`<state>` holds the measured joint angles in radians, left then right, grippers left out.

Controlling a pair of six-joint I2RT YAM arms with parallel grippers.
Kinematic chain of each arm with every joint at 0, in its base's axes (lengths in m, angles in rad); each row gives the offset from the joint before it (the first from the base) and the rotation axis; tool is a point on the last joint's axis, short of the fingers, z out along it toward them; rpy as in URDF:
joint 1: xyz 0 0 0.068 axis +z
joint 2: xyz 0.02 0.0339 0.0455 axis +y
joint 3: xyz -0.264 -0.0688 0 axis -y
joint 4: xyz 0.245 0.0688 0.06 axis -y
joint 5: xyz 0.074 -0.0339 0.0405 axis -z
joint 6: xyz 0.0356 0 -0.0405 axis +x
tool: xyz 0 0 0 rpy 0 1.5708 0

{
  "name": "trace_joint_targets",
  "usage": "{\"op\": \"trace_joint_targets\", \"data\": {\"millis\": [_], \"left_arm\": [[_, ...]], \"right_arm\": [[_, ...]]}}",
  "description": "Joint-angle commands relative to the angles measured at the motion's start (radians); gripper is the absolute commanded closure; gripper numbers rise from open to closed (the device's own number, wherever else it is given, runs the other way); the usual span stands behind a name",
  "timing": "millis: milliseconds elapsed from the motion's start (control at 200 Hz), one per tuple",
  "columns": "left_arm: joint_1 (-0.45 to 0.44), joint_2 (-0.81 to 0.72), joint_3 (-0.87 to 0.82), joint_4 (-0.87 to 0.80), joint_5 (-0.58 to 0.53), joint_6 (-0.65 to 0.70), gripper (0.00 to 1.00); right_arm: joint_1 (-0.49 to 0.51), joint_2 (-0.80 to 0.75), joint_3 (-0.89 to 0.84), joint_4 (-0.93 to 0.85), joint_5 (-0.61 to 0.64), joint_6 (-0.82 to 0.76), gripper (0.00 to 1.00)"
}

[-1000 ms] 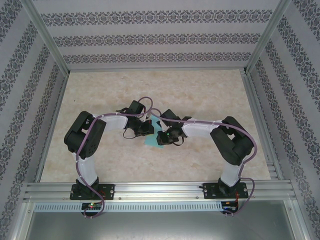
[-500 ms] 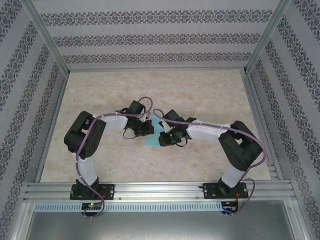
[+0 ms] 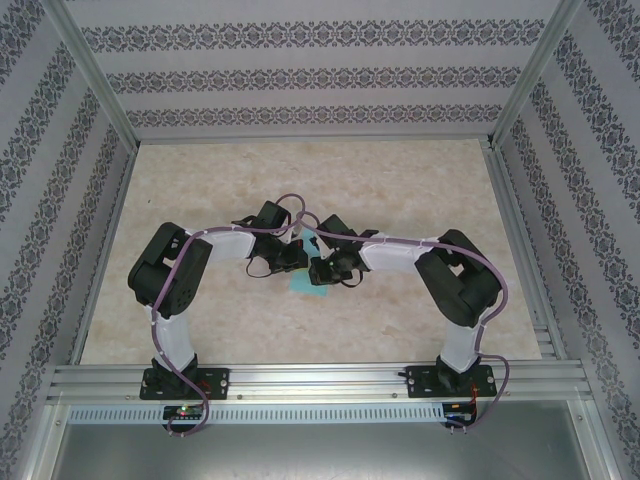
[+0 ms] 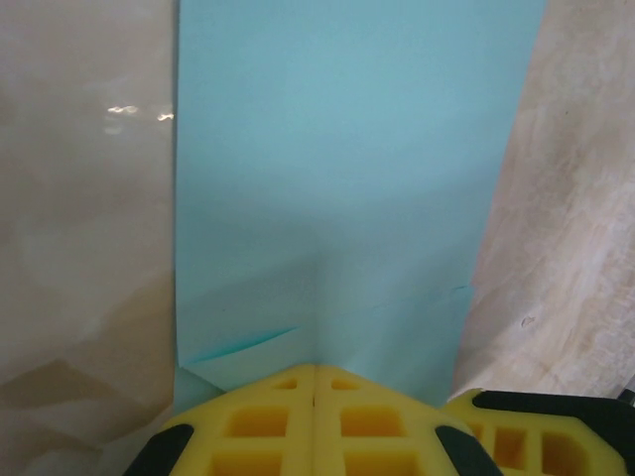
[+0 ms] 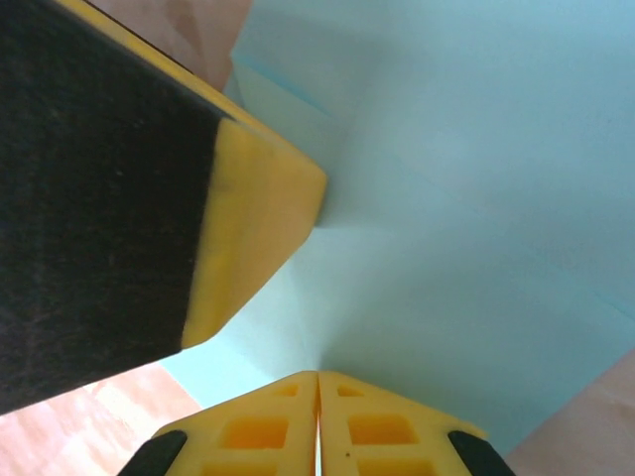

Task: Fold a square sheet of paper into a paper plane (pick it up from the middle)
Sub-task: Fold the triangle a second time at the center of the table.

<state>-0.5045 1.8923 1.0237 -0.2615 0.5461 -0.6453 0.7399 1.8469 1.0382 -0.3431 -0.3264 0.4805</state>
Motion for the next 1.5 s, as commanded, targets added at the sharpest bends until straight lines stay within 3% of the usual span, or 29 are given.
{"op": "trace_joint_targets", "data": {"millis": [0, 405, 674, 1039, 1499], "left_arm": [[-0.013, 0.059, -0.048, -0.042, -0.1, -0.017, 0.95], [-0.013, 0.054, -0.061, -0.027, -0.11, -0.039, 0.96], [-0.012, 0.055, -0.057, -0.022, -0.102, -0.034, 0.96], [-0.013, 0.065, -0.06, -0.016, -0.09, -0.032, 0.96], [-0.014, 0.05, -0.058, -0.021, -0.104, -0.03, 0.96]], "right_arm": [[0.014, -0.003, -0.027, 0.015, 0.008, 0.012, 0.91], [0.023, -0.14, -0.27, 0.043, -0.093, -0.012, 0.93], [0.021, -0.246, -0.193, 0.117, 0.026, 0.077, 0.92], [0.026, -0.069, -0.081, 0.16, 0.038, 0.149, 0.92], [0.031, -0.144, -0.236, 0.085, 0.041, 0.149, 0.92]]}}
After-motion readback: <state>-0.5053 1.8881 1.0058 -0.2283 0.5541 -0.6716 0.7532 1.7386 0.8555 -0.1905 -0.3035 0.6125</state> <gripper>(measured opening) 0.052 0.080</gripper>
